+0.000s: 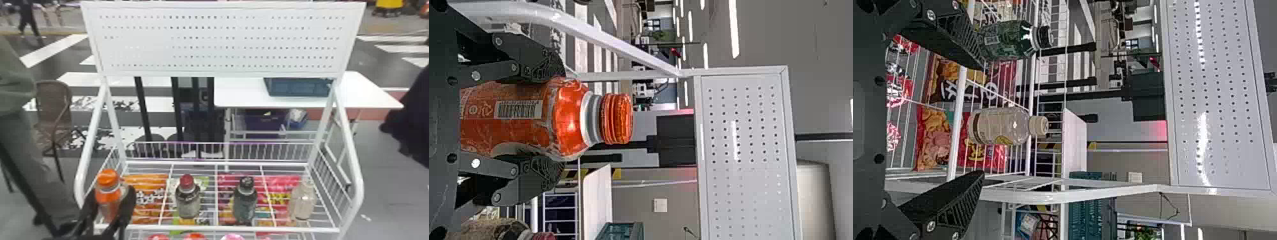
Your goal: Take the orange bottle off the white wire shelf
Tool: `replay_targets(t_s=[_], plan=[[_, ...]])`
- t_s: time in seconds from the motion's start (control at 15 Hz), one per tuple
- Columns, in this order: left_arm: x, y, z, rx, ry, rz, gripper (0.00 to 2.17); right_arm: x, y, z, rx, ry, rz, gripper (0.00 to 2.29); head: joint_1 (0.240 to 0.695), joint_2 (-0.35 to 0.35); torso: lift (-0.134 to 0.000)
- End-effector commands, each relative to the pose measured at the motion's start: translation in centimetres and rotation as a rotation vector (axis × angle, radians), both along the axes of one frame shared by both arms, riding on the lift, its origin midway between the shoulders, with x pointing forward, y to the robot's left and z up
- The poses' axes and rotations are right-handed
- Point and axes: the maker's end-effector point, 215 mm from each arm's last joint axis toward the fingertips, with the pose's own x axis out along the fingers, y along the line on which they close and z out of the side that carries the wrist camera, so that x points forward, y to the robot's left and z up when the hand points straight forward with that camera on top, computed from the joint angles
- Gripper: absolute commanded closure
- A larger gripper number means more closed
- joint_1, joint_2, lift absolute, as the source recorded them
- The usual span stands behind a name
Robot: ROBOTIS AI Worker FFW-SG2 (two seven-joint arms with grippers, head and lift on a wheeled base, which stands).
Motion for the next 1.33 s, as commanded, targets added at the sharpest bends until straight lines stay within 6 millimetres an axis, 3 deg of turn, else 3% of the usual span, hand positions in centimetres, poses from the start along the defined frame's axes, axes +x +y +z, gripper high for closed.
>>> replay_targets(t_s=[0.0,0.2,0.4,0.53,1.27], plan=[[-2.8,0.6,1.2,-0.003,0.019,0.001,1.13,0.0,0.0,-0.1,0.003,0.002,-0.001,0.15,0.499,0.0,0.0],[-5.4,0.4,0.7,-0.022,0.079,-0.042,1.13,-0.2,0.0,-0.3,0.004,0.007,0.001,0.15,0.499,0.0,0.0],[-7.6,-1.1,0.2,-0.02,0.123,-0.076,1.13,0.0,0.4,0.8,0.007,-0.022,0.011,0.15,0.499,0.0,0.0],[-7.8,-1.8,-0.1,-0.009,0.128,-0.079,1.13,0.2,0.7,2.4,0.005,-0.058,0.019,0.15,0.499,0.0,0.0],[-7.7,-1.0,1.5,-0.003,0.091,-0.054,1.13,0.0,1.0,4.7,-0.002,-0.121,0.033,0.15,0.499,0.0,0.0]])
